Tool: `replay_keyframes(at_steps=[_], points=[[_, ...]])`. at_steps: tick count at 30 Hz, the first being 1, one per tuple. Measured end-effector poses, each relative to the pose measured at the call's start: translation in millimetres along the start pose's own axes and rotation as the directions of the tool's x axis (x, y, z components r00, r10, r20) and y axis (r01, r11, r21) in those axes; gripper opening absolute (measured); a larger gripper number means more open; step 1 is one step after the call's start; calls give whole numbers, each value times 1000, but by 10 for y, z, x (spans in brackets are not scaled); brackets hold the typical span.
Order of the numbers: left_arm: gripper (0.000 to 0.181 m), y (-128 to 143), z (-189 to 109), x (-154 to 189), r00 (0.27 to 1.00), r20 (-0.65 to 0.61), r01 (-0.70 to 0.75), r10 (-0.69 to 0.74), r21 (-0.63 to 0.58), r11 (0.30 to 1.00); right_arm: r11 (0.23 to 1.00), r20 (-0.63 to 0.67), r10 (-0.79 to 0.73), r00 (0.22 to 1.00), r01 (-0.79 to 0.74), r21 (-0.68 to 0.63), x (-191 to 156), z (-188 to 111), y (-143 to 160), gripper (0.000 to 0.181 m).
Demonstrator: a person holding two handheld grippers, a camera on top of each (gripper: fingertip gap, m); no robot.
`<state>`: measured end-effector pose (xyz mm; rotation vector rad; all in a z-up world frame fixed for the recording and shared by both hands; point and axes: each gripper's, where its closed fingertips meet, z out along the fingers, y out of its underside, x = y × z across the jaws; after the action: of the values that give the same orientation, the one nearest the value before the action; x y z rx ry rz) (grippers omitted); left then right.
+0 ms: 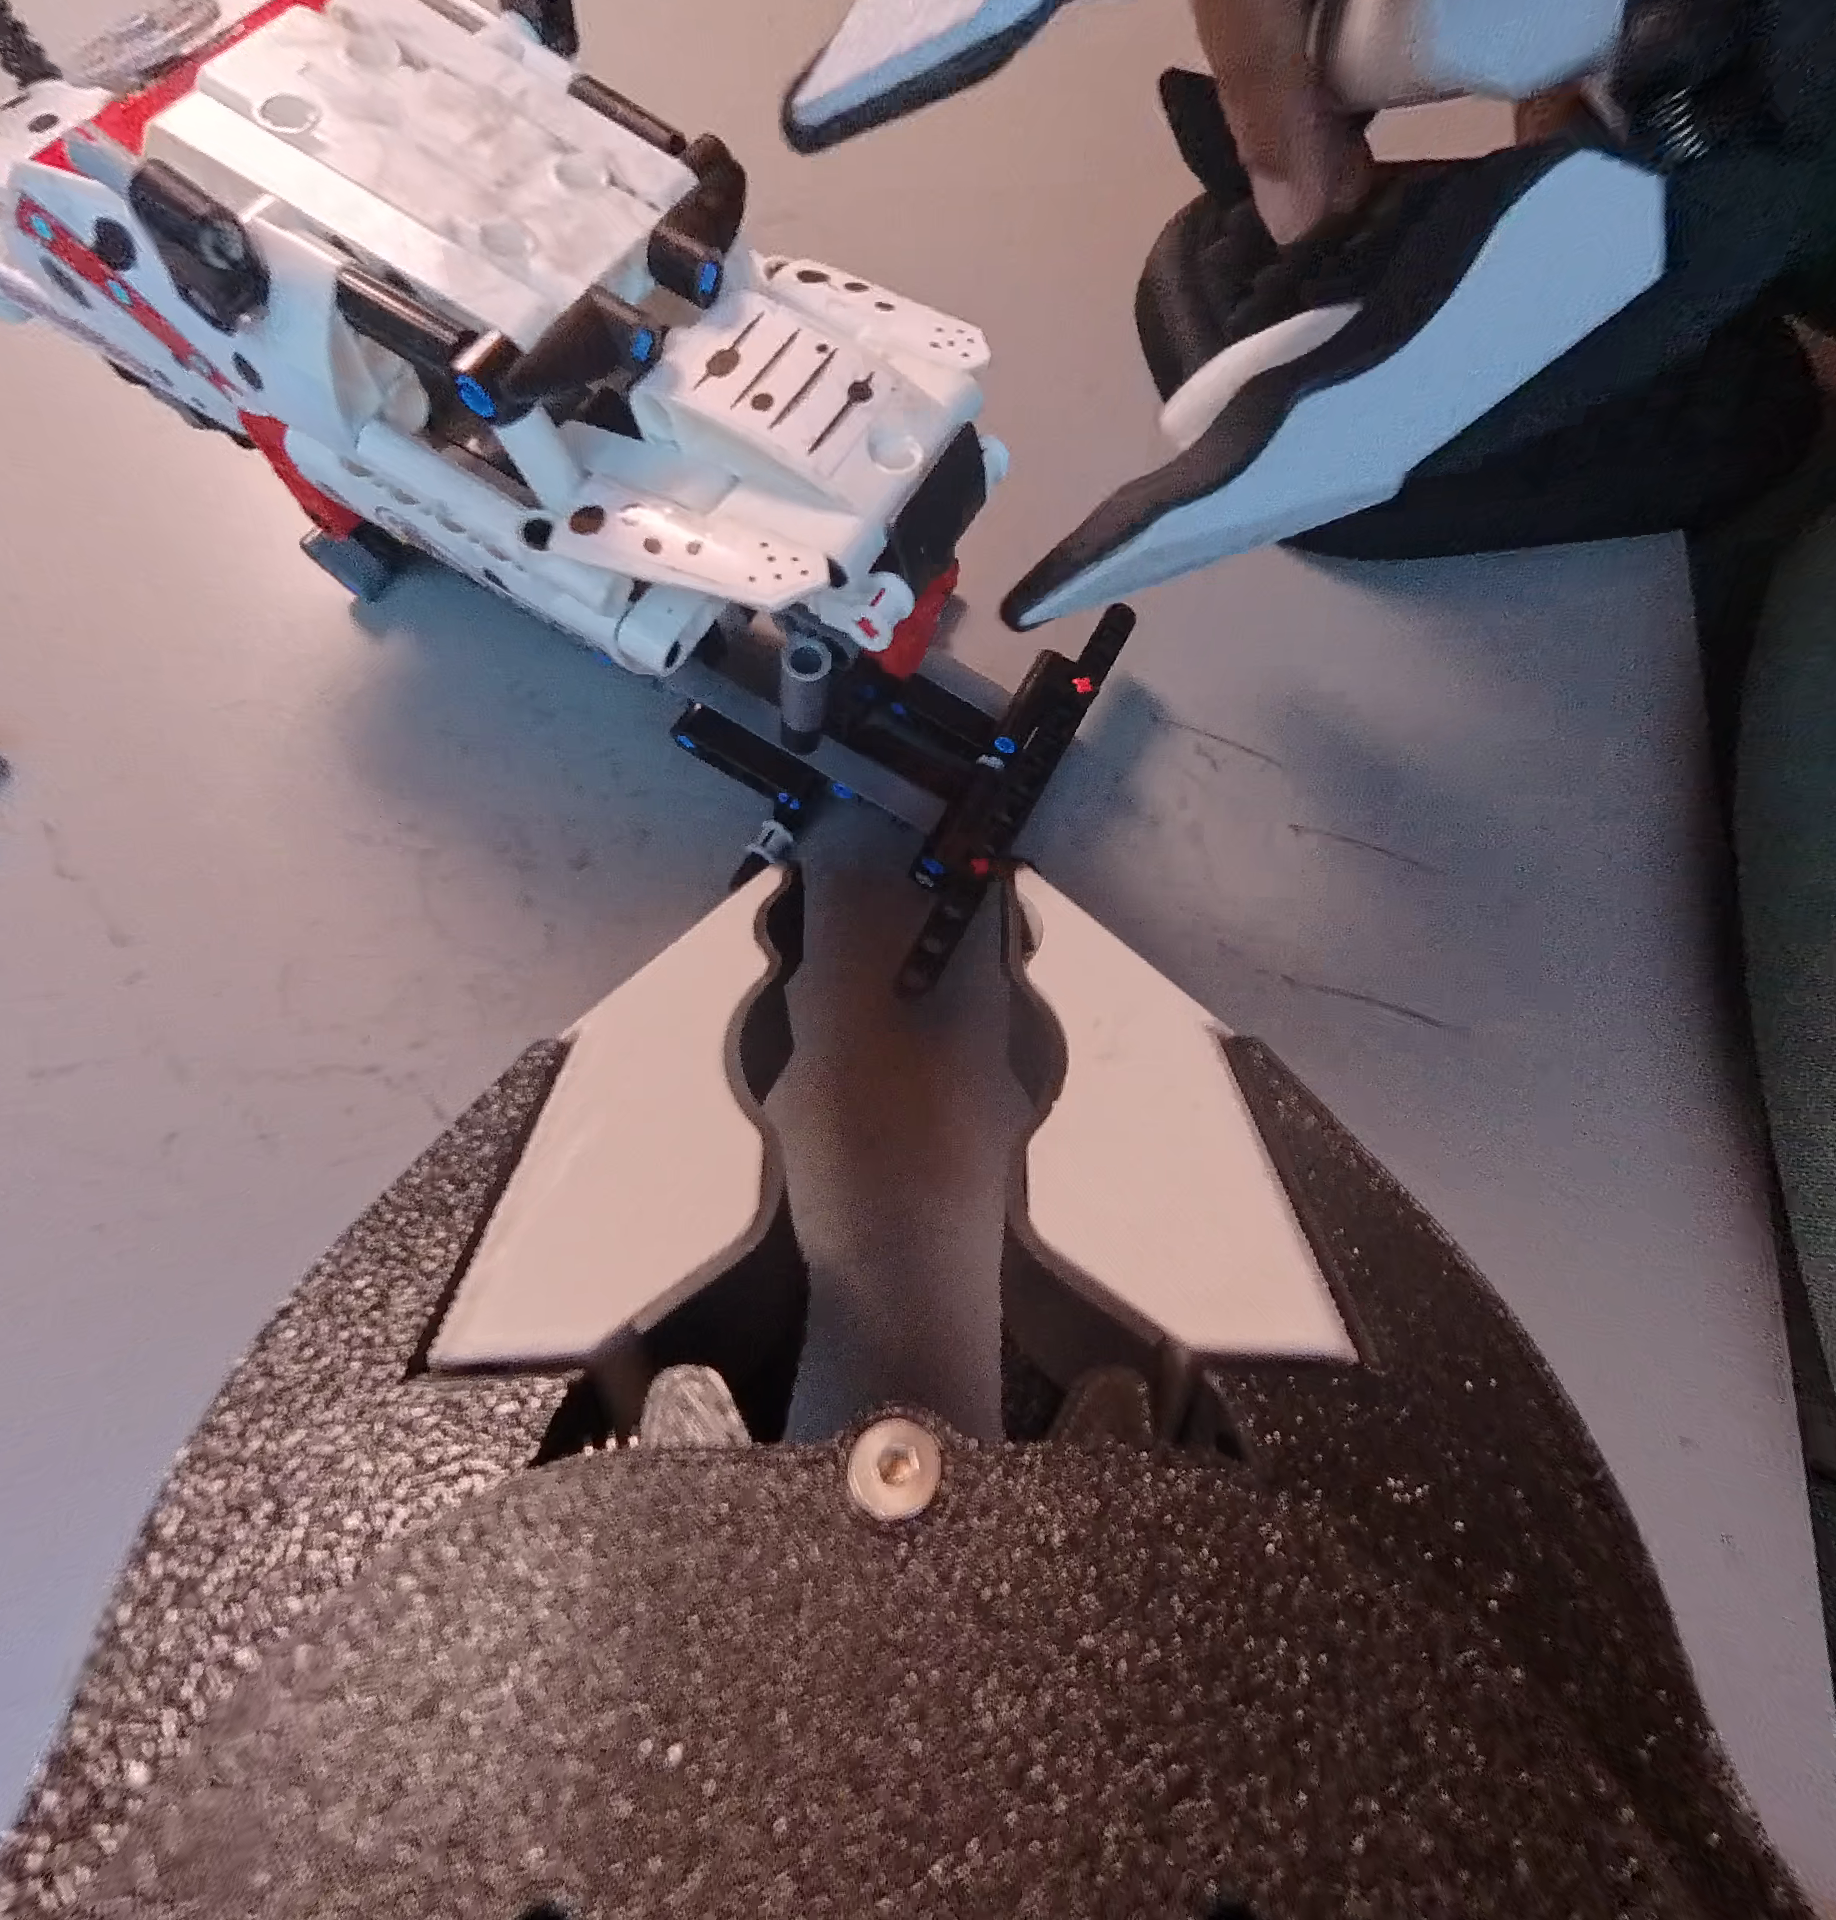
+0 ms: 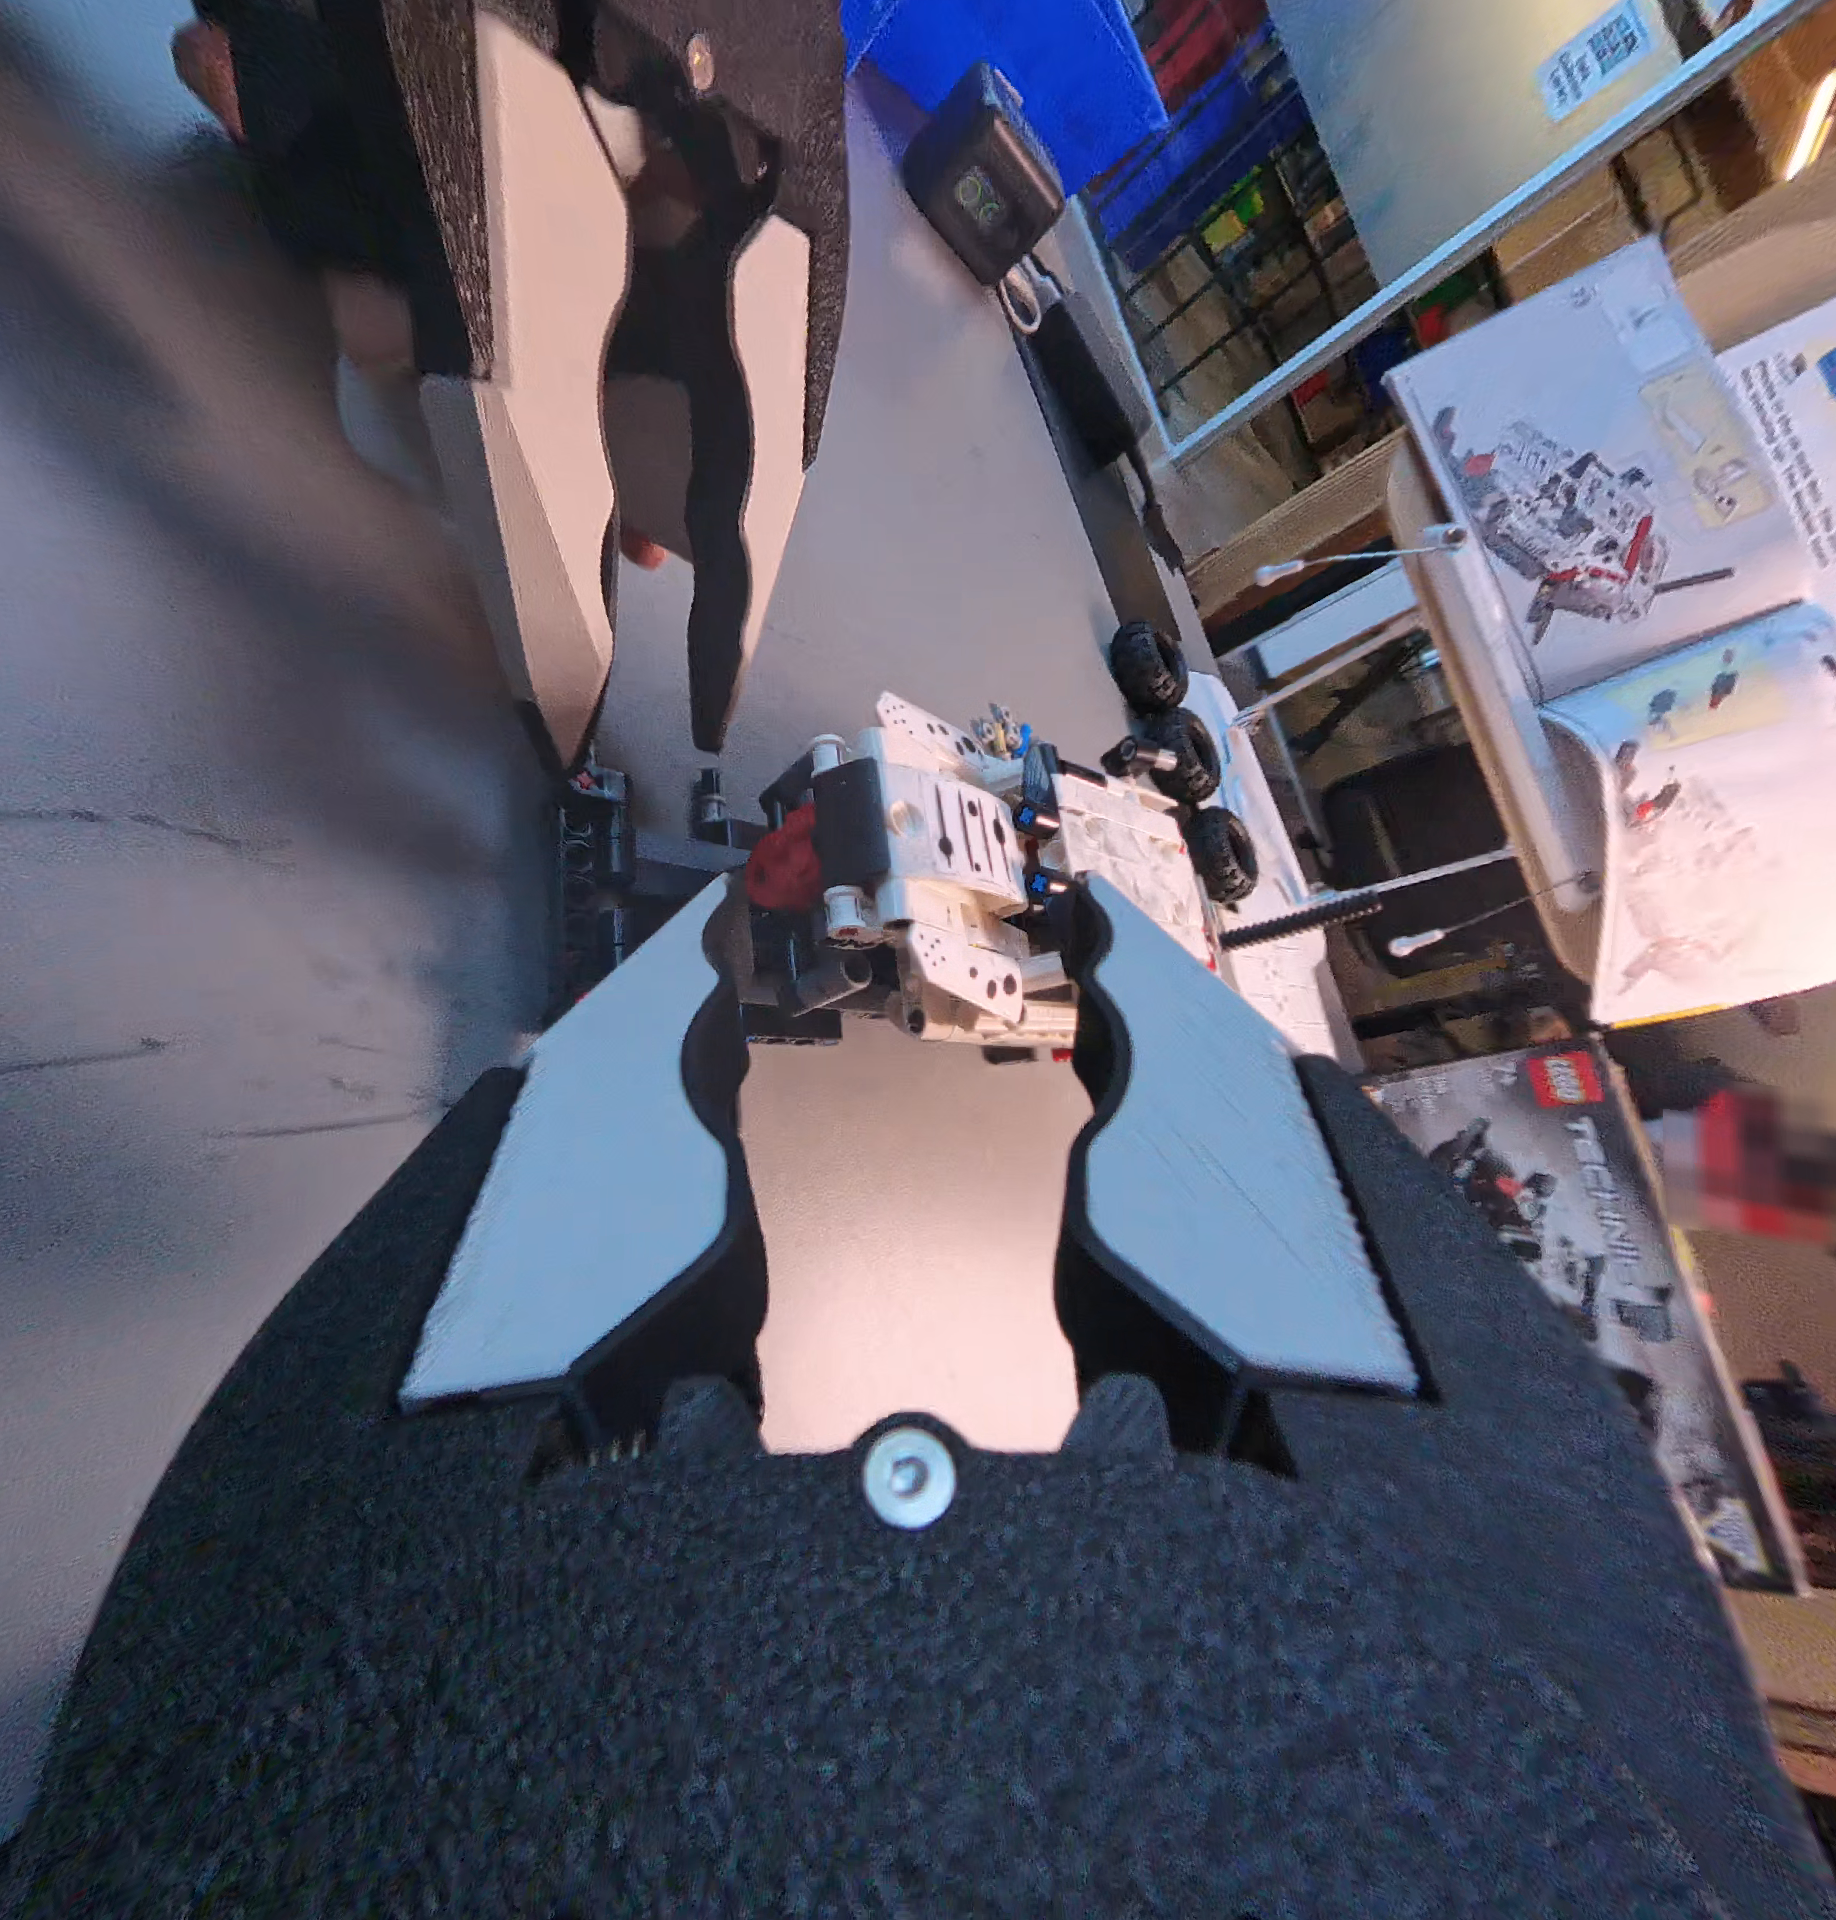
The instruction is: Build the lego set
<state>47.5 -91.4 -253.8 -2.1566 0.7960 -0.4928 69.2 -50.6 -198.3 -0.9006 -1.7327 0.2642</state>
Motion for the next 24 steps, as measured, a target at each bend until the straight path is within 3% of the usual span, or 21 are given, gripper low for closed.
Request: replay_keyframes(at_steps=[2,7,9,12,16,20,24], points=[[35,90,49,54,1000,-15,-19,18,-49,999,995,-18,-100,995,100,-12,-28,89,13,60],[35,147,91,126,997,-4,-81,81,-76,994,936,1,-351,936,351,14,-92,175,-53,36],[36,124,59,165,997,-34,-78,76,-53,996,932,38,-360,932,359,47,-87,161,-82,35],[38,9,-79,233,993,-92,-75,78,37,996,959,124,-266,956,250,134,31,57,-185,26],[47,-233,-377,159,993,-97,-48,68,197,979,977,277,-57,959,-3,213,357,-102,-297,21],[61,-490,-627,-30,993,14,-117,119,319,941,941,489,75,869,-224,254,488,-242,-371,21],[80,-658,-521,-126,949,150,-309,278,258,915,880,672,156,724,-410,238,554,-312,-455,14]])
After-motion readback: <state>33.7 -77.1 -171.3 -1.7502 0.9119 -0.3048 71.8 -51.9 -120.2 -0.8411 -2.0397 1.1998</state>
